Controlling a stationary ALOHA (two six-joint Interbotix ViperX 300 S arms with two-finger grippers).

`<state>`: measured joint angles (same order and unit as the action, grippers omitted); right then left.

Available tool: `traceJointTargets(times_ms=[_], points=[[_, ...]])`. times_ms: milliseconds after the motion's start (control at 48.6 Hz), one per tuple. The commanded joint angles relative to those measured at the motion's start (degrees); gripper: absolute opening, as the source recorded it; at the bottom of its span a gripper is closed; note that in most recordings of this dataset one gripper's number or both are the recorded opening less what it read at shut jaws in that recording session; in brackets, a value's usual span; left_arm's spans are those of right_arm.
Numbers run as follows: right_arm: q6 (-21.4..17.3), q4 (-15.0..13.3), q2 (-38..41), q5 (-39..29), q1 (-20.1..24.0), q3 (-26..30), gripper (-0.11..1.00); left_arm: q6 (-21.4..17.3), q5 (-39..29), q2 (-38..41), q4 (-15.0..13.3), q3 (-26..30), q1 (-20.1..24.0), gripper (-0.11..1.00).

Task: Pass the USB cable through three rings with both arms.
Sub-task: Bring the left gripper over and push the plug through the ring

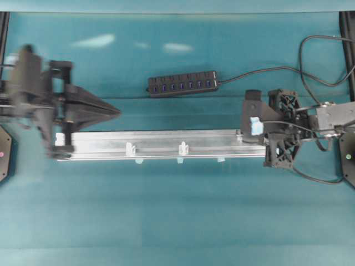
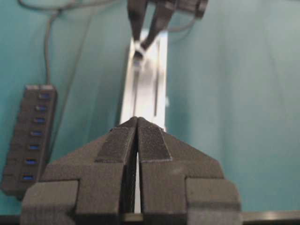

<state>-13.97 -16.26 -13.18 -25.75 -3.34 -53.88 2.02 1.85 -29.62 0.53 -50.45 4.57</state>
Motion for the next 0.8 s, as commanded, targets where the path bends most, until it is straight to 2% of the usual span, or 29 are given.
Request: traceJointTargets(times_ms=[0,123,206,288,432,494,638,782], points=[[0.2,-0.4,-1.5,3.8,-0.2,-1.1,-0.06,0.0,0.6,4.1,0.1,3.9,0.1,0.02],[0.1,-1.5,-3.0,7.8,-0.2,-3.2,-0.06,-0.1,0.9,10.3,0.1,7.3,0.2,0.02],[0.0,-2.3,-3.7,8.8,-0.5,-4.2,-0.06,-0.4,1.7,13.5,0.1,9.2,0.1,0.12],[0.2,-2.6,-4.1,9.1,-1.2,-4.7,-0.06,-0.5,2.2,16.5,0.1,11.1,0.3,0.32],[0.8,-3.3,-4.3,10.5,-1.7,-4.7,-0.06,-0.8,2.4,21.2,0.1,14.6,0.4,0.77],[1.3,-3.3,-4.2,11.3,-1.7,-4.7,-0.06,-0.9,2.4,23.6,0.1,16.3,0.5,0.9],[1.9,-3.3,-4.2,12.7,-1.7,-4.7,-0.06,-0.9,2.4,28.6,0.1,20.0,0.6,0.8],[2.1,-3.3,-4.1,13.4,-1.7,-4.7,-0.06,-0.9,2.4,33.4,0.1,23.8,0.6,0.81]])
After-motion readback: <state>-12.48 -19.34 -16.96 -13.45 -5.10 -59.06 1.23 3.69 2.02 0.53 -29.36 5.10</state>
